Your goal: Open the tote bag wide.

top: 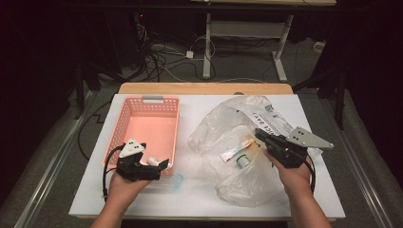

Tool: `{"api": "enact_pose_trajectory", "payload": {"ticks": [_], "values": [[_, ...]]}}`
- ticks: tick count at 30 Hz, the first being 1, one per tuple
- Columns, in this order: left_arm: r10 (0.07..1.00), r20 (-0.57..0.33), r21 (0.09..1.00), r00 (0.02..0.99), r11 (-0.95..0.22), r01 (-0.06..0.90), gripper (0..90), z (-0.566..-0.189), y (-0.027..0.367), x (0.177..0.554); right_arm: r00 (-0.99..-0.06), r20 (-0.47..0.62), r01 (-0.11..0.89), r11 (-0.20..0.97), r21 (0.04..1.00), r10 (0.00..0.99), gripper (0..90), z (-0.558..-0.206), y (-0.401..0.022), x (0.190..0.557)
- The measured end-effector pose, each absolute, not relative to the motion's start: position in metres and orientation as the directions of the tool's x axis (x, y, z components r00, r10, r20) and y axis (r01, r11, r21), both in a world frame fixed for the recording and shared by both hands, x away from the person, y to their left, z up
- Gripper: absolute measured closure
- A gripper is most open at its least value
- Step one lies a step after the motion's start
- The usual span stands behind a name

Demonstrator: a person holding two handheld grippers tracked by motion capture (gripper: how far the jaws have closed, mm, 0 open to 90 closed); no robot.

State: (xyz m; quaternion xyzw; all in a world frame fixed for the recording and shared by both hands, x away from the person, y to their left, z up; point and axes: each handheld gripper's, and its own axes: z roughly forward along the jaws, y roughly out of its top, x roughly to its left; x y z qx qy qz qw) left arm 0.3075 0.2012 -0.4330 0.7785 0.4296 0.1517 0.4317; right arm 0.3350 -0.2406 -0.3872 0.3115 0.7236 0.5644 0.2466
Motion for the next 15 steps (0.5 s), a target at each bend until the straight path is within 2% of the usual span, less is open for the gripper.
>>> {"api": "enact_pose_trajectory", "payload": {"ticks": [6,10,13,15], "values": [[0.821,-0.118,0.787,0.559,-0.266,0.556,0.0,-0.433,0.209,0.31,-0.683,0.001,0.174,0.162,0.971,0.73,90.0,-0.386,-0.241,0.337],[0.827,-0.154,0.783,0.541,-0.232,0.577,0.0,-0.429,0.22,0.311,-0.677,0.001,0.175,0.16,0.971,0.736,90.0,-0.386,-0.241,0.339],[0.826,-0.181,0.786,0.533,-0.205,0.584,6.6,-0.428,0.227,0.311,-0.673,-0.004,0.175,0.165,0.971,0.74,90.0,-0.386,-0.241,0.339],[0.822,-0.188,0.787,0.538,-0.202,0.583,16.4,-0.426,0.231,0.312,-0.675,-0.007,0.17,0.165,0.972,0.738,90.0,-0.385,-0.241,0.339]]}}
